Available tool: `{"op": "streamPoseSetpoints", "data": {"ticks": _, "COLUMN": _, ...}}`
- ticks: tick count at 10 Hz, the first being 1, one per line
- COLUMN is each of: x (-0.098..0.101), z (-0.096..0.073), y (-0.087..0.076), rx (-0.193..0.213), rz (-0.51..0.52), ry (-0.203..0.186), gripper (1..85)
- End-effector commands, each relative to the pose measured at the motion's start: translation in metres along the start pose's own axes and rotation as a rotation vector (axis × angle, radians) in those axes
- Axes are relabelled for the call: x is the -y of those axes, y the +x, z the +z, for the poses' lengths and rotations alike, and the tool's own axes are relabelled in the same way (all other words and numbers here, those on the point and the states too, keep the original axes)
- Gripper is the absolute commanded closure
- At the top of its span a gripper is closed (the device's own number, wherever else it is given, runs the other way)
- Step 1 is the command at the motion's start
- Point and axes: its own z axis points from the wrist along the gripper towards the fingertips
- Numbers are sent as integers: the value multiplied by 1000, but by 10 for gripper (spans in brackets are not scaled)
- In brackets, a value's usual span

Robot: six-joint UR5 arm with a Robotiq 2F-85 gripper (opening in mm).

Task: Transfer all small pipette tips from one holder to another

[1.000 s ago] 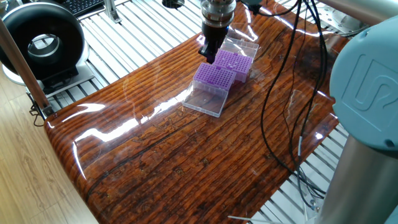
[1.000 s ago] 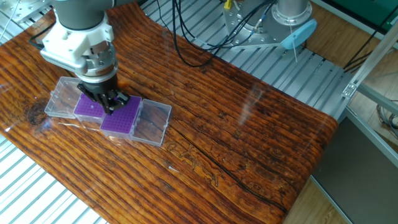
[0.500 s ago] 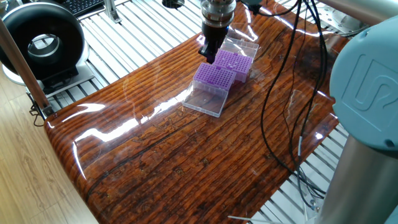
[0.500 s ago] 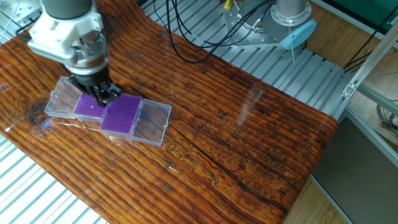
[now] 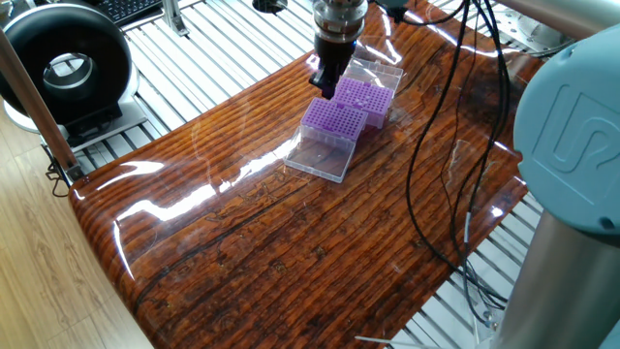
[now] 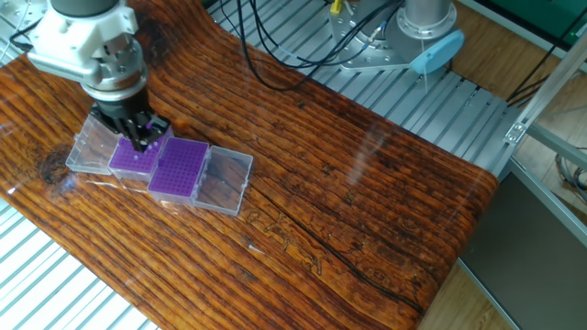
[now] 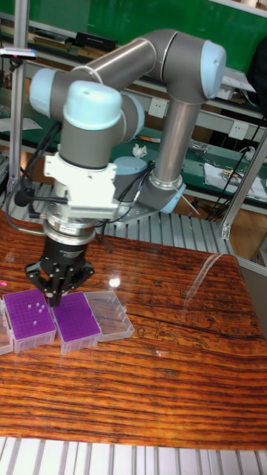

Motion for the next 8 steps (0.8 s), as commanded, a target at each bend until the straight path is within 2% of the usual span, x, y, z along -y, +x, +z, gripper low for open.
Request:
{"op": "streamPoseSetpoints", "data": {"ticks": 1, "x": 13, "z": 4, "y": 3, "rx": 28, "rz": -26, "ry": -11, "gripper": 843}}
{"op": "streamPoseSetpoints", "data": {"ticks": 4, "x": 20, "z": 15, "y": 4, "rx": 56, "rz": -47, "ry": -19, "gripper": 843}}
{"op": "streamPoseSetpoints", "data": {"ticks": 8, "x": 32, "z": 18, "y": 11, "rx": 63, "rz": -70, "ry": -16, "gripper": 843}}
